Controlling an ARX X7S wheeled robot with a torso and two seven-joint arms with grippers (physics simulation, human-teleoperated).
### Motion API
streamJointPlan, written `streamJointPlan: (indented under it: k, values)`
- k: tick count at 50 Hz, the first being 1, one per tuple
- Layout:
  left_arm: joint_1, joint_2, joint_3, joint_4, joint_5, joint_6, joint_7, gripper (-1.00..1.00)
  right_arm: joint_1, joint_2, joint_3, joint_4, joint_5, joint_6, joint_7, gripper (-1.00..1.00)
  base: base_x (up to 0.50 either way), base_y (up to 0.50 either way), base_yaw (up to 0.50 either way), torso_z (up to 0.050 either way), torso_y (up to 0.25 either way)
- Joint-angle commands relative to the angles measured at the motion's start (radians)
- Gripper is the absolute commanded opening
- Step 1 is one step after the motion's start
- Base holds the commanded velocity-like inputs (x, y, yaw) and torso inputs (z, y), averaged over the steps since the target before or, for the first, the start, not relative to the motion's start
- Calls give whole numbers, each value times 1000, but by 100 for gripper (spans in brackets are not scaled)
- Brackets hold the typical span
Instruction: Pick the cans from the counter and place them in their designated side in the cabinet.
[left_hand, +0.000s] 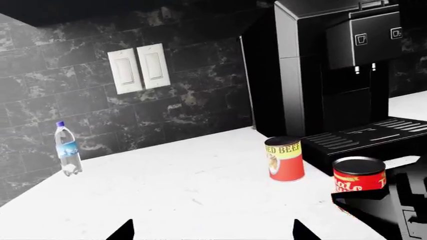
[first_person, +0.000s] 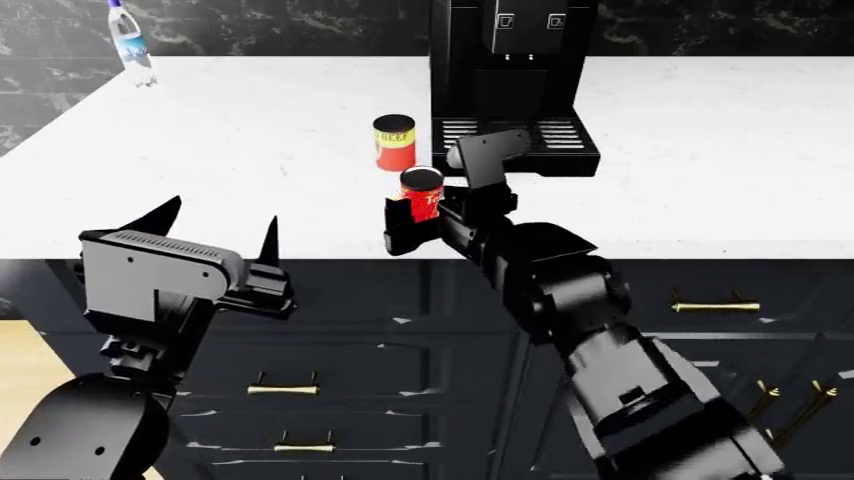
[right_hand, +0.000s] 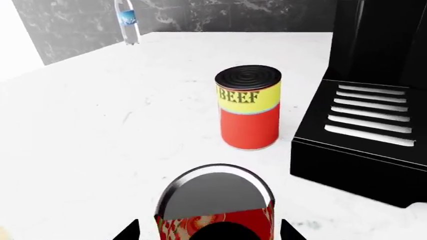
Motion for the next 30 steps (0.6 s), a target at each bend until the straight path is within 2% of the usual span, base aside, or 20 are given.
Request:
streamJointPlan:
  k: [1,3,4,9,15,19,23,30]
  values:
    - [-4,-4,-4,-16,-4,4,-2,100,99,-7,-464,239,465,-242,16,100,0,0,0,0,0]
    - [-5,-4,-3,-18,-4,2,-2,100,110,-7,-567,250,570,-298,25,100,0,0,0,0,0]
    - [-5,-4,-2,-20,-4,2,-3,100,115,-7,-612,253,617,-325,31,-100,0,0,0,0,0]
    - [-7,-3,2,-34,-2,8,-3,100,134,-7,-762,258,759,-408,46,-100,0,0,0,0,0]
    - [-4,-3,1,-40,-5,19,-1,100,177,4,-809,252,800,-432,103,-100,0,0,0,0,0]
    - [-5,-7,-6,-11,-11,-1,-8,100,231,272,-827,-244,794,-357,387,-100,0,0,0,0,0]
    - [-2,-14,3,25,-3,-13,-18,100,328,475,-818,-579,829,-255,574,-100,0,0,0,0,0]
    - [-36,-23,30,33,21,-63,-39,100,338,495,-826,-614,773,-276,671,-100,0,0,0,0,0]
